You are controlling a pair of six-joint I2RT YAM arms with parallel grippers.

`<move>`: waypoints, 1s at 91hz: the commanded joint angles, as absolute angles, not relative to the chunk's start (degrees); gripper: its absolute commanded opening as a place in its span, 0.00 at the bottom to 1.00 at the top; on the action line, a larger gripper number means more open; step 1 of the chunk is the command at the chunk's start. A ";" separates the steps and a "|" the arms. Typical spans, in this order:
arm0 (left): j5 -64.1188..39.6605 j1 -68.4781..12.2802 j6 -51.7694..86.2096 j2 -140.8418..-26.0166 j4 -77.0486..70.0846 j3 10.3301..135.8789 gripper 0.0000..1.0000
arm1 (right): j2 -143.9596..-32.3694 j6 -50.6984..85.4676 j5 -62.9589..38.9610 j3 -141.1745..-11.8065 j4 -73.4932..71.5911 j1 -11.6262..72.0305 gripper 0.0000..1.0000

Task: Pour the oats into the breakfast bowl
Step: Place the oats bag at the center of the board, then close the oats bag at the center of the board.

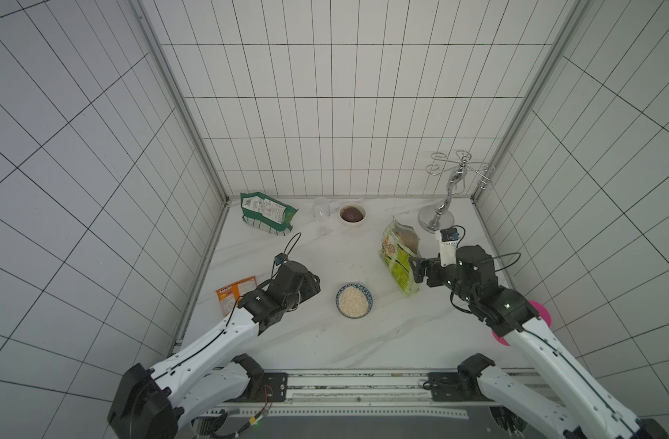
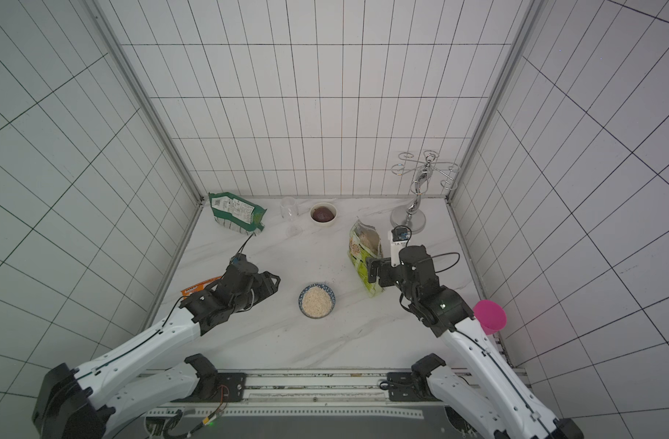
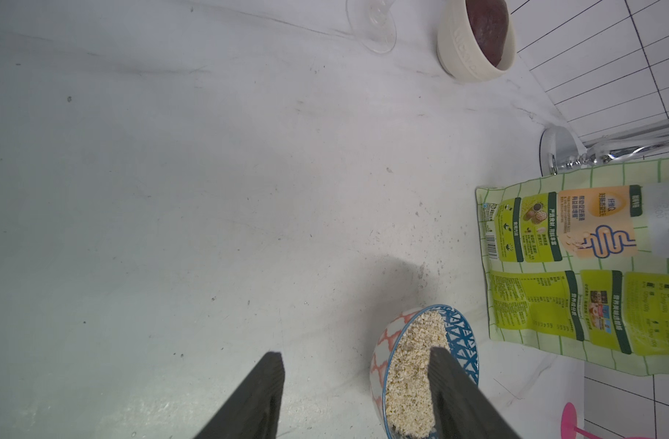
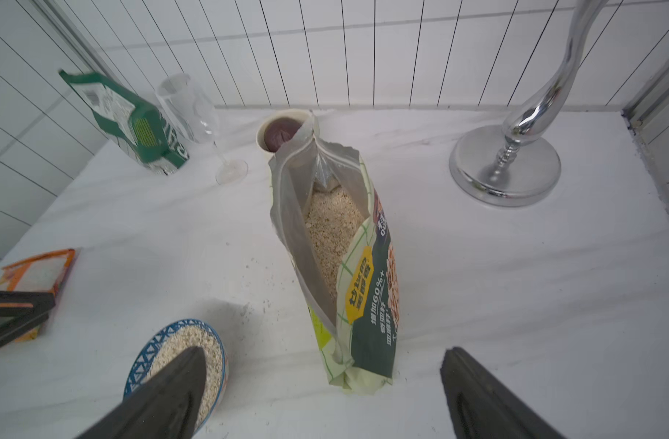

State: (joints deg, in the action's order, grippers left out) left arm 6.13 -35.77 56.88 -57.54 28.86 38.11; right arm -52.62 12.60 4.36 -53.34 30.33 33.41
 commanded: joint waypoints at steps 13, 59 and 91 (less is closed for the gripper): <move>3.34 -35.53 54.45 -58.04 27.10 39.47 0.68 | -71.67 3.81 10.70 -66.46 46.86 32.40 0.94; 3.26 -35.49 55.03 -57.24 26.74 38.41 0.68 | -74.24 8.61 5.00 -71.23 46.02 30.63 0.00; 2.42 -35.48 55.34 -57.47 25.32 38.01 0.68 | -79.29 4.24 4.28 -73.49 44.59 29.95 0.40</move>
